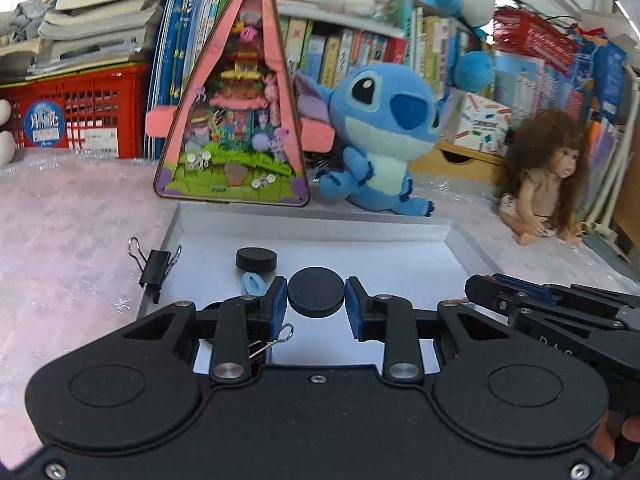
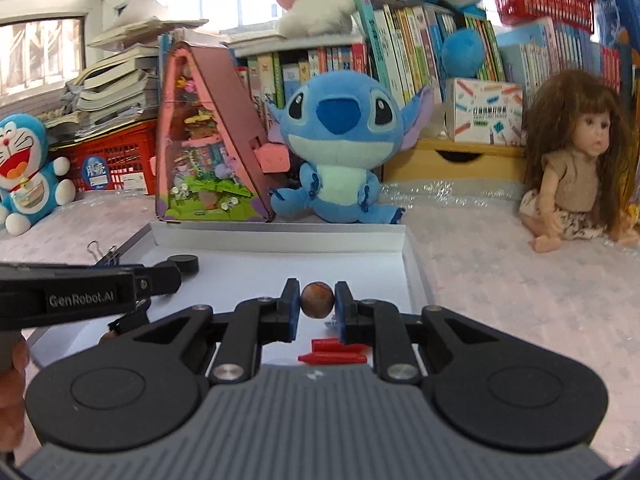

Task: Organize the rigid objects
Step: 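Carry the black puck and brown ball into the box and open both tools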

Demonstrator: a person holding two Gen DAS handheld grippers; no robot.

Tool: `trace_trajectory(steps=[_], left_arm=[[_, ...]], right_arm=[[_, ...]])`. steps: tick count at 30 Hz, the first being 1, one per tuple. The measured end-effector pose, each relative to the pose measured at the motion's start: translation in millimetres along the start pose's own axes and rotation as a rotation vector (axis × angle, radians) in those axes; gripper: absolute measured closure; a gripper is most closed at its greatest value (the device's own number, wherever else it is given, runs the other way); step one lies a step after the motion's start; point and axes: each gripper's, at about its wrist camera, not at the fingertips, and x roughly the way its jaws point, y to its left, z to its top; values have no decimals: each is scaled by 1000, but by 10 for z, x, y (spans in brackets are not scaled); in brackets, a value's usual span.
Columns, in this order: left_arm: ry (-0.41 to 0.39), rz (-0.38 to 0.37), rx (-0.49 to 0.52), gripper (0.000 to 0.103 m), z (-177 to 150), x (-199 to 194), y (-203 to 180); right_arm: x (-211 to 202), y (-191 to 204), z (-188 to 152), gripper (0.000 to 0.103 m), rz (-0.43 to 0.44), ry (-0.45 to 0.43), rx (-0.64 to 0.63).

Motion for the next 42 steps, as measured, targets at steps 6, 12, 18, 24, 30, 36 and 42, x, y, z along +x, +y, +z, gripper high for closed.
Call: trace_trajectory(steps=[6,12,18,24,30,36,42], left_arm=[[14,13,7,74,-24,135,7],[13,19,23,74,-42,168,-17],[16,24,44,74,-63,194,-51],[20,28,54,74,-76,200,-66],[25,41,66,74,-88,231,-69],[29,47,74,74,-102,239,-68],[31,54,82,73,-114,244,-79]], right_arm=[[175,-33,-29,80,7,30,33],[232,-9,-56,80,13,41,43],[256,38,-62,80,19,47,35],[283,75,-71,80,18,53,22],[305,76,-93,80,16,62,19],[321,96,-113,80,16,71,9],[336,104,-134,79,10,81,6]])
